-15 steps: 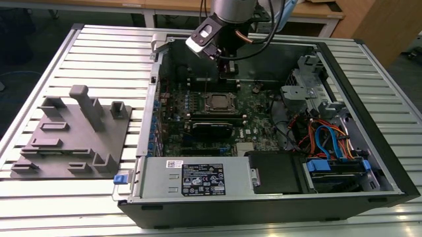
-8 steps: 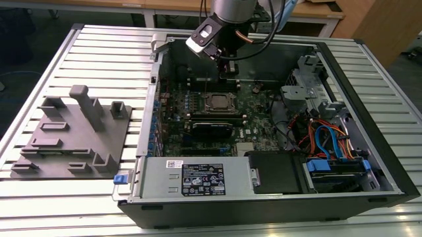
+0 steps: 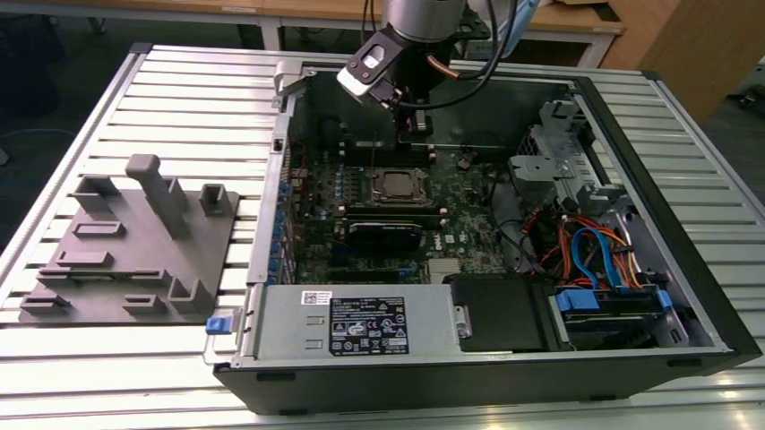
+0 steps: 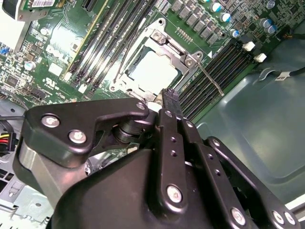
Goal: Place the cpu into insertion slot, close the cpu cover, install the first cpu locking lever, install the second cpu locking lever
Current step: 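Install the first cpu locking lever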
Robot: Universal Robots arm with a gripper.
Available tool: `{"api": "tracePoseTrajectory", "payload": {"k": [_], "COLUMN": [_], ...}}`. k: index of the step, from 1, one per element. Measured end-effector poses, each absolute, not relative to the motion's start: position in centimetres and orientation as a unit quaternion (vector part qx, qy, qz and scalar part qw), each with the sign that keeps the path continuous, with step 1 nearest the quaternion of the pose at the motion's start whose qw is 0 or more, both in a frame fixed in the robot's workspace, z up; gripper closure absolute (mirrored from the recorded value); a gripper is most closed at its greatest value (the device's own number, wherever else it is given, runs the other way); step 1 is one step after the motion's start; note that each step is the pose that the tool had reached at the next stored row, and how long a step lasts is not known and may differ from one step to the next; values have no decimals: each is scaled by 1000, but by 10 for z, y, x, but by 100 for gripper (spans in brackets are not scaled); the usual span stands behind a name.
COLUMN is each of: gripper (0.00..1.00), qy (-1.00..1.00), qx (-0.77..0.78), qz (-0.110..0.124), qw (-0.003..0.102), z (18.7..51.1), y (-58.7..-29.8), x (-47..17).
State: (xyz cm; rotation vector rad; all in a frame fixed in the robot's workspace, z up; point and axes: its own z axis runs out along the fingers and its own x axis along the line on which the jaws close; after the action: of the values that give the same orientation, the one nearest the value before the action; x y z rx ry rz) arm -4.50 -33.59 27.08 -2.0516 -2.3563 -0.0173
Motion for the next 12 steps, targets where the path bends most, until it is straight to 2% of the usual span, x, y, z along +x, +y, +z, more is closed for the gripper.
{"api": "tracePoseTrajectory", "payload": {"k": [12], "gripper": [90], "qy": [-797], "qx": [-604], "qz": [-5], "qw": [9], "z": [271], "y": [-336], "x": [-45]}}
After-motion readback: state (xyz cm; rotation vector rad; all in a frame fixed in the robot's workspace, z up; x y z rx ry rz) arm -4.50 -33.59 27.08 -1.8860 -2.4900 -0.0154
